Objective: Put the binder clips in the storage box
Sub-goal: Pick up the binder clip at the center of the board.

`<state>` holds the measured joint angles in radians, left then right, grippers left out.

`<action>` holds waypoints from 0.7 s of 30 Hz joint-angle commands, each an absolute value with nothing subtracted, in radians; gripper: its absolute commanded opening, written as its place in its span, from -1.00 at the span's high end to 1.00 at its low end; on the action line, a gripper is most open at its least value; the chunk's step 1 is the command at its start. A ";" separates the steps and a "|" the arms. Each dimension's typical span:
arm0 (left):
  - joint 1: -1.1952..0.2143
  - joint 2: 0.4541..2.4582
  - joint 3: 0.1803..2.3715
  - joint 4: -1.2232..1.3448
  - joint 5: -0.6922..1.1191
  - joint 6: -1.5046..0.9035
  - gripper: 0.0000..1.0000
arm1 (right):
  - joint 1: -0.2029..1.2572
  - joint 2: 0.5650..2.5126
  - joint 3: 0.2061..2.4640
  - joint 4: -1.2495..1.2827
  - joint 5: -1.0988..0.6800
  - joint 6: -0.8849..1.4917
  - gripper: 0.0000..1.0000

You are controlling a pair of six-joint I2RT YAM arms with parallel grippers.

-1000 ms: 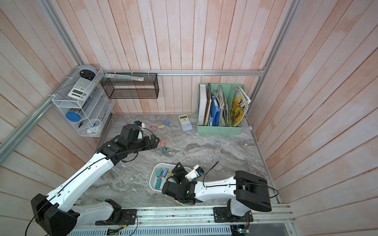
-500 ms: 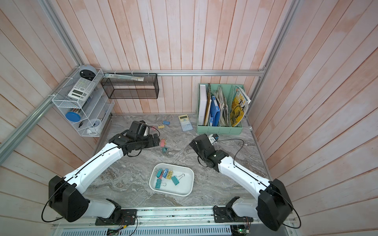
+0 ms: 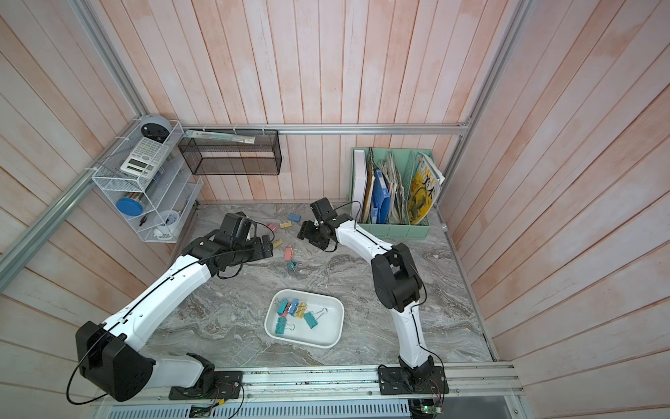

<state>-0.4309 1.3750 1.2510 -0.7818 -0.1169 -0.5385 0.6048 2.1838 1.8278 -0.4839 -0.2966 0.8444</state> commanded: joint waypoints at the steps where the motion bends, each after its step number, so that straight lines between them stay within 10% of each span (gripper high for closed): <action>1: -0.427 1.359 1.282 -0.812 -0.141 -0.541 -1.00 | 0.603 2.265 1.917 -0.528 -0.403 0.815 -0.29; 16: -0.417 1.420 1.325 -0.834 -0.124 -0.507 -1.00 | 0.600 2.428 2.038 -0.456 -0.477 0.894 1.00; 21: -0.416 1.421 1.325 -0.831 -0.114 -0.494 -1.00 | 0.601 2.336 2.006 -0.502 -0.343 0.822 1.00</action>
<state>-0.4225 1.4158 1.2991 -0.8242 -0.1173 -0.5179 0.6052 2.4207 2.0212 -0.4473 -0.4465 0.8726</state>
